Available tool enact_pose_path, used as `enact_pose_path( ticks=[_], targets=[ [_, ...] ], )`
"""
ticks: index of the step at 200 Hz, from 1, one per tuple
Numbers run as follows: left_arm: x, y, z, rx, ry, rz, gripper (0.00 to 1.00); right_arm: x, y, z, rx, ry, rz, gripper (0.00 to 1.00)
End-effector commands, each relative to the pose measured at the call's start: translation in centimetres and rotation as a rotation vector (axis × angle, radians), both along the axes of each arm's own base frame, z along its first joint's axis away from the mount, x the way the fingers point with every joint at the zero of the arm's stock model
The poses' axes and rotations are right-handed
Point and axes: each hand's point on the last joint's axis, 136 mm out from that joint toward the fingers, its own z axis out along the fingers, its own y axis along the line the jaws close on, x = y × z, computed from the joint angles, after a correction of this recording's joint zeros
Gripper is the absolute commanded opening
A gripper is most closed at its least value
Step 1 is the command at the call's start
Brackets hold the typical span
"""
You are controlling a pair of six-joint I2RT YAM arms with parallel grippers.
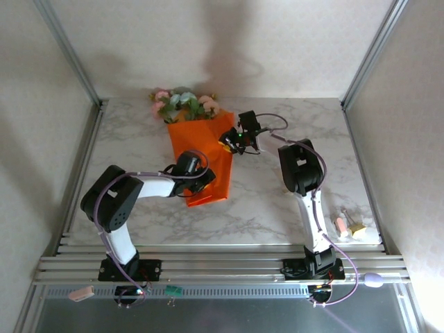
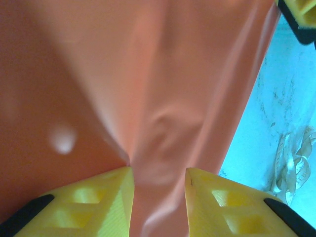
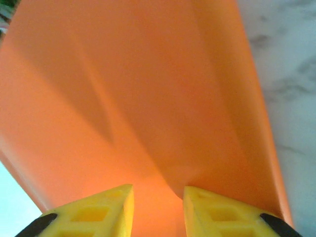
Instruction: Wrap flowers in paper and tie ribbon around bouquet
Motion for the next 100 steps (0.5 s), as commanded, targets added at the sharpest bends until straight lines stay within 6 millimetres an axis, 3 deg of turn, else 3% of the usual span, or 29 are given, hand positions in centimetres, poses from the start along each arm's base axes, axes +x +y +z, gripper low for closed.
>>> enact_pose_path(
  ticks=[1,35,45,75,100],
  targets=[
    [-5.7,4.3,-7.3,0.242,0.248,-0.019,0.31,2.3,-1.0,-2.4,-0.046,-0.028,-0.018,0.34],
    [-6.7,4.9,-8.3,0.269,0.283,-0.032,0.30,4.2,-3.3,-3.9,-0.082,0.014,-0.103,0.33],
    [-7.0,5.0,-8.4,0.276,0.291,-0.038,0.30,4.8,-3.4,-3.3,-0.061,-0.011,-0.108,0.33],
    [-8.3,6.0,-9.0,0.312,0.327,-0.060,0.29,5.7,-2.9,2.0,-0.013,-0.145,-0.071,0.34],
    [-9.5,6.6,-8.9,0.323,0.336,-0.081,0.29,4.8,-2.8,7.0,0.030,-0.226,-0.050,0.35]
  ],
)
